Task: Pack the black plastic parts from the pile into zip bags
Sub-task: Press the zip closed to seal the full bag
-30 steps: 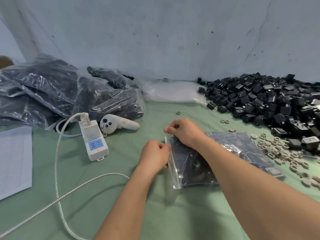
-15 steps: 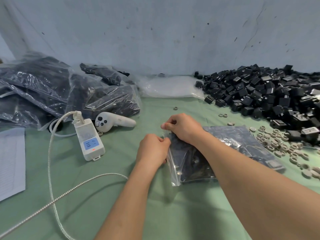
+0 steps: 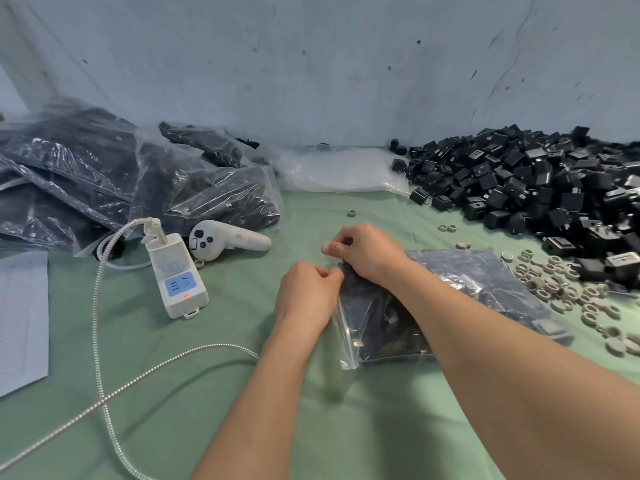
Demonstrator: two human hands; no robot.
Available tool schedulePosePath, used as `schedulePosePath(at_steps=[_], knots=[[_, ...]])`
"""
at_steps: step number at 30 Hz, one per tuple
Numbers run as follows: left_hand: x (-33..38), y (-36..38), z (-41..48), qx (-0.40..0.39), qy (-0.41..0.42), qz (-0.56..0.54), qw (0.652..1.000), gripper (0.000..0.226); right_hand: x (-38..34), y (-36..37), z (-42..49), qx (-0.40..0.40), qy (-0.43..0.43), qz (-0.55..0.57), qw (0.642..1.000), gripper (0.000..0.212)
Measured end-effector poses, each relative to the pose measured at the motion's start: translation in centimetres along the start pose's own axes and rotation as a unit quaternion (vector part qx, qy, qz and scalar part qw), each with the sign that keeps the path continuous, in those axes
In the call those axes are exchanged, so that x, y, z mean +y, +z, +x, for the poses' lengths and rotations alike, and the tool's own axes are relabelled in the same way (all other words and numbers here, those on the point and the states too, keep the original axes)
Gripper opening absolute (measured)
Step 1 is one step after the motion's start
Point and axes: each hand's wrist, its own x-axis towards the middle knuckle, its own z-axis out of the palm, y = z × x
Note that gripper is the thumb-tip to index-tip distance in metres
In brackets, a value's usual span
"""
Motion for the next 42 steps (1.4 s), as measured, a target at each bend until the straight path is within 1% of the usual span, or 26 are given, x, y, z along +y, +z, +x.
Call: schedulePosePath(at_steps=[9,12,17,21,24,28,34,39,42], knots=[[0.0,0.3,0.4,0.019,0.014,0.04,0.999,0.047,0.1,0.1,0.0,0.003,0.003,0.006,1.0,0.029],[-0.1,0.1,0.2,-0.001,0.009,0.027,1.0,0.043,0.3,0.2,0.2,0.006,0.006,0.006,1.0,0.03],[-0.1,-0.1,-0.6,-0.049,0.005,0.058,0.997,0.032,0.4,0.2,0.3,0.001,0.004,0.0,1.0,0.032],[0.2,-0.2,-0.9,-0.081,-0.006,0.056,0.995,0.034,0.4,0.2,0.3,0.008,0.009,-0.004,1.0,0.033],[0.3,-0.2,-1.2,-0.074,0.009,0.08,0.994,0.036,0.3,0.2,0.3,0.009,0.007,-0.003,1.0,0.033],[0.3,-0.1,-2.0,-0.063,0.02,0.119,0.991,0.03,0.4,0.2,0.4,0.009,0.009,-0.003,1.0,0.033],[0.4,0.0,-3.0,-0.053,0.031,0.175,0.983,0.038,0.3,0.3,0.3,0.002,0.011,-0.003,1.0,0.033],[0.5,-0.6,-4.4,-0.082,0.027,0.164,0.983,0.039,0.3,0.3,0.3,0.013,0.02,-0.005,1.0,0.034],[-0.2,-1.0,-6.1,-0.105,0.007,0.093,0.99,0.039,0.3,0.2,0.2,0.017,0.016,0.008,1.0,0.033]])
